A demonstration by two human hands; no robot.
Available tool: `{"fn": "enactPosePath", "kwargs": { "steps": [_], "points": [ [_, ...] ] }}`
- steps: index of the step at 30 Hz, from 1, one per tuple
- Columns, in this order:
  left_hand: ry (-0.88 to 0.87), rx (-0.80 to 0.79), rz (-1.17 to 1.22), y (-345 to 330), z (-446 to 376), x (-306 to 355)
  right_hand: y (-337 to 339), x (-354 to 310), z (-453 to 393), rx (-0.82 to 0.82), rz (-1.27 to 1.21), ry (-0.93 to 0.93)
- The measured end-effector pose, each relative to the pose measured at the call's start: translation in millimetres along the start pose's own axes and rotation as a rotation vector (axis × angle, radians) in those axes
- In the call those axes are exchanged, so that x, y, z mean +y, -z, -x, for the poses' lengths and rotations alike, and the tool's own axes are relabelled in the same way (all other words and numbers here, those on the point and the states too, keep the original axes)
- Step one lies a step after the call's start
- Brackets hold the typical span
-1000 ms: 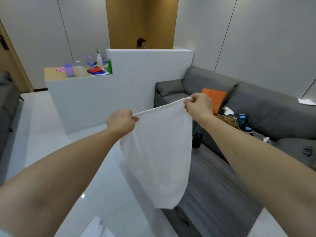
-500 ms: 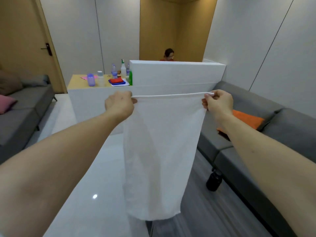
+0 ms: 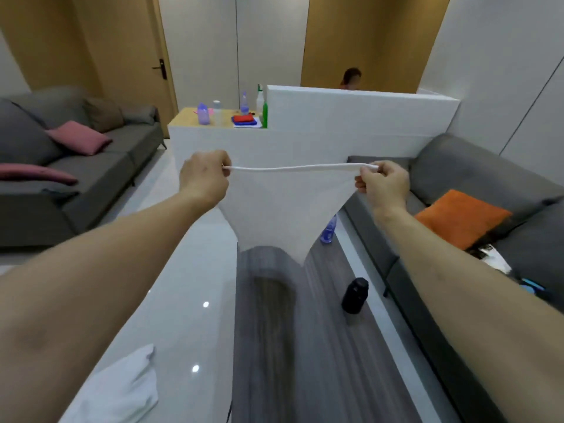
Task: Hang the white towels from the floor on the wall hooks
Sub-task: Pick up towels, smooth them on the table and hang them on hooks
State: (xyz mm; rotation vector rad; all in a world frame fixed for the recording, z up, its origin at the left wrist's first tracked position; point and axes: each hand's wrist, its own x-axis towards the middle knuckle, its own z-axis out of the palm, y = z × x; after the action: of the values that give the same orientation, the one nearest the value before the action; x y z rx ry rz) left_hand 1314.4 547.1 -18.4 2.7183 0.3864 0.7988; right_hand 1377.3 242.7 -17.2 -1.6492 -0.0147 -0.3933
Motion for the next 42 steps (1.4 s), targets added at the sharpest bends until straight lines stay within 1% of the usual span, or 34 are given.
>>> {"fn": "enactPosePath", "kwargs": {
  "steps": [5,10,14,19,24,28,32,37,40,42],
  "points": [
    [0.077,-0.211,-0.072,-38.8,132.4,20.0,80.4,90.2,67.7,-0.06,0.122,-0.18],
    [0.141,-0.419,-0.144,-62.5,253.4,33.8,146.2,159.3,148.5,-0.055,0.122,-0.348],
    [0.161,-0.515,-0.164,-66.1,343.0,35.8,190.7,186.8,215.8,-0.066,0.136,-0.417],
    [0.188,-0.604,-0.145,-58.5,452.1,26.7,244.5,204.9,310.7,-0.094,0.203,-0.48],
    [0.22,-0.669,-0.157,-56.0,525.6,15.7,280.9,212.3,378.2,-0.113,0.3,-0.516],
    [0.231,-0.681,-0.164,-71.4,546.0,10.8,287.3,230.3,390.9,-0.109,0.334,-0.536],
    [0.232,-0.704,-0.168,-100.8,540.5,5.1,277.3,255.9,376.8,-0.106,0.371,-0.565],
    [0.216,-0.748,-0.187,-157.6,496.6,-8.9,243.8,308.5,328.3,-0.108,0.404,-0.668],
    [0.225,-0.797,-0.208,-204.9,459.3,-19.1,211.6,349.2,289.2,-0.113,0.416,-0.736],
    [0.258,-0.796,-0.213,-245.0,431.4,-26.4,187.7,385.5,261.7,-0.117,0.404,-0.799]
  ]
}}
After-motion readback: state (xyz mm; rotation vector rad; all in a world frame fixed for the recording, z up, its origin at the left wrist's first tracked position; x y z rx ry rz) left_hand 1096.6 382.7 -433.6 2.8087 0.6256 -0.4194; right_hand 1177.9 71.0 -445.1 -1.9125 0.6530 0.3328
